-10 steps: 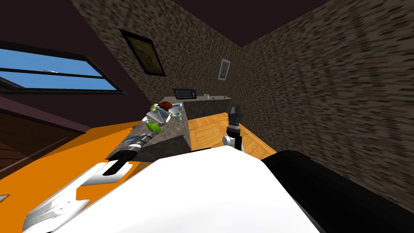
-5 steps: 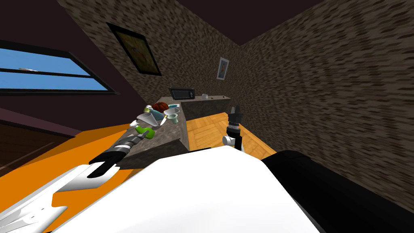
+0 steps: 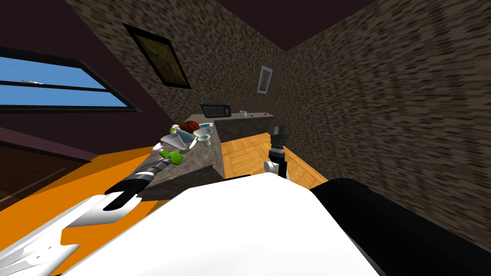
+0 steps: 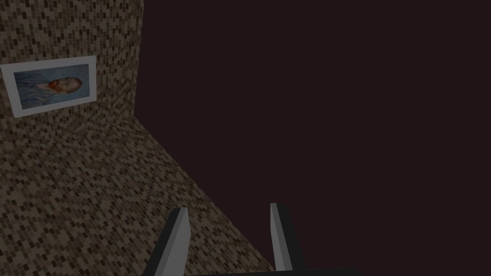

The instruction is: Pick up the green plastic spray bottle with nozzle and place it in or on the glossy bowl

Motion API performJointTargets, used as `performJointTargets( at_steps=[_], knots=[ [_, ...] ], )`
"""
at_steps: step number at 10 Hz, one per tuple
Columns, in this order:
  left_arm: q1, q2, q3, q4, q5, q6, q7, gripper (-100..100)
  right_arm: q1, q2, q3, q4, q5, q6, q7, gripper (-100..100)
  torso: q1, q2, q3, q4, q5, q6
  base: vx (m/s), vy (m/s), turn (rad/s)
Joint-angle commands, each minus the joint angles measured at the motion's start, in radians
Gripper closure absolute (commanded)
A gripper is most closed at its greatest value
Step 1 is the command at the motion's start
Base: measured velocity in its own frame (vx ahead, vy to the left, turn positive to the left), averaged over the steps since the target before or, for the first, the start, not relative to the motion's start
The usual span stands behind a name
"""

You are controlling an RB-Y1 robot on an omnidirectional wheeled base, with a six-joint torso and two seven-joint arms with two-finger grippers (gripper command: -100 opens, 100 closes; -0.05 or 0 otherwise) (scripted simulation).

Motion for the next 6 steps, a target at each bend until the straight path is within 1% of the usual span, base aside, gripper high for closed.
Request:
performJointTargets(
  at_steps=[1, 3, 4, 5, 6],
  knots=[
    [0.000, 0.000, 0.000, 0.000, 0.000, 0.000, 0.000, 100, 0.000, 0.000, 0.000, 0.000, 0.000, 0.000, 0.000, 0, 0.000, 0.000, 0.000, 0.000, 0.000, 0.000, 0.000, 0.000, 0.000],
    [0.000, 0.000, 0.000, 0.000, 0.000, 0.000, 0.000, 100, 0.000, 0.000, 0.000, 0.000, 0.000, 0.000, 0.000, 0, 0.000, 0.000, 0.000, 0.000, 0.000, 0.000, 0.000, 0.000, 0.000],
    [0.000, 0.000, 0.000, 0.000, 0.000, 0.000, 0.000, 0, 0.000, 0.000, 0.000, 0.000, 0.000, 0.000, 0.000, 0, 0.000, 0.000, 0.000, 0.000, 0.000, 0.000, 0.000, 0.000, 0.000],
    [0.000, 0.000, 0.000, 0.000, 0.000, 0.000, 0.000, 100, 0.000, 0.000, 0.000, 0.000, 0.000, 0.000, 0.000, 0, 0.000, 0.000, 0.000, 0.000, 0.000, 0.000, 0.000, 0.000, 0.000],
    [0.000, 0.000, 0.000, 0.000, 0.000, 0.000, 0.000, 0, 0.000, 0.000, 0.000, 0.000, 0.000, 0.000, 0.000, 0, 0.000, 0.000, 0.000, 0.000, 0.000, 0.000, 0.000, 0.000, 0.000]
  ],
)
